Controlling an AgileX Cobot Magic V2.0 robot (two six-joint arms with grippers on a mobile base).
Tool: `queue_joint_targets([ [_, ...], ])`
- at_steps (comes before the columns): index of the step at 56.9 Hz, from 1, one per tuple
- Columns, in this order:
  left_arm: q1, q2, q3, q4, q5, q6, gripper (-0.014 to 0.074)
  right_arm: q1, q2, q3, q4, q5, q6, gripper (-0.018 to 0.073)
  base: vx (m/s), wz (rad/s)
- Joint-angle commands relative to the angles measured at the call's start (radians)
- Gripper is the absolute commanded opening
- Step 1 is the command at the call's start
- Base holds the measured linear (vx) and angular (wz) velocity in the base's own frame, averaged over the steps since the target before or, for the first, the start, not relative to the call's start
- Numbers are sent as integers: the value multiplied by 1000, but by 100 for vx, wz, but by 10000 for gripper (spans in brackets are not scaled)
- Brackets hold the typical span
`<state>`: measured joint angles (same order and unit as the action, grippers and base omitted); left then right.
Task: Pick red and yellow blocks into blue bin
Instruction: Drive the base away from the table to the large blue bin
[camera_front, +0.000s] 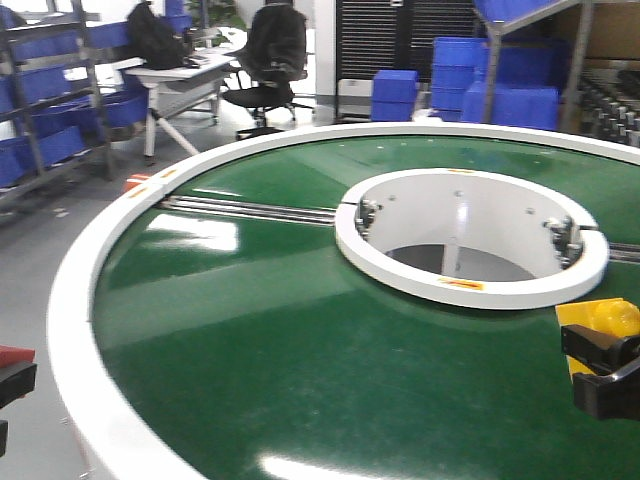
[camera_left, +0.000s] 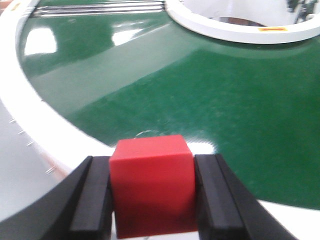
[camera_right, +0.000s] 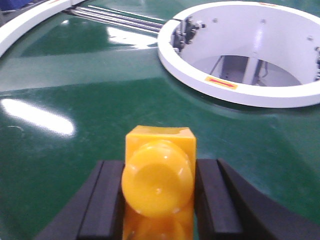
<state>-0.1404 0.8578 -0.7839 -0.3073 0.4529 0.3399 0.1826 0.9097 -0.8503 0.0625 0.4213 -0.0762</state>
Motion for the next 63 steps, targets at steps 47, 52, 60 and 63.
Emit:
queue_joint_targets([
  [47, -5, -11, -29, -20, -78, -9, 1, -6, -13, -30, -2, -84, -12, -10, -5, 69],
  [52, -5, -14, -29, -20, -78, -9, 1, -6, -14, -30, -2, -84, -12, -10, -2, 74],
  [60, -5, -24, -29, -20, -77, -9, 1, -6, -14, -30, -2, -83, -12, -10, 3, 68],
  [63, -5, -29, -29, -20, -74, -9, 1, -6, -14, -30, -2, -86, -12, -10, 8, 62],
])
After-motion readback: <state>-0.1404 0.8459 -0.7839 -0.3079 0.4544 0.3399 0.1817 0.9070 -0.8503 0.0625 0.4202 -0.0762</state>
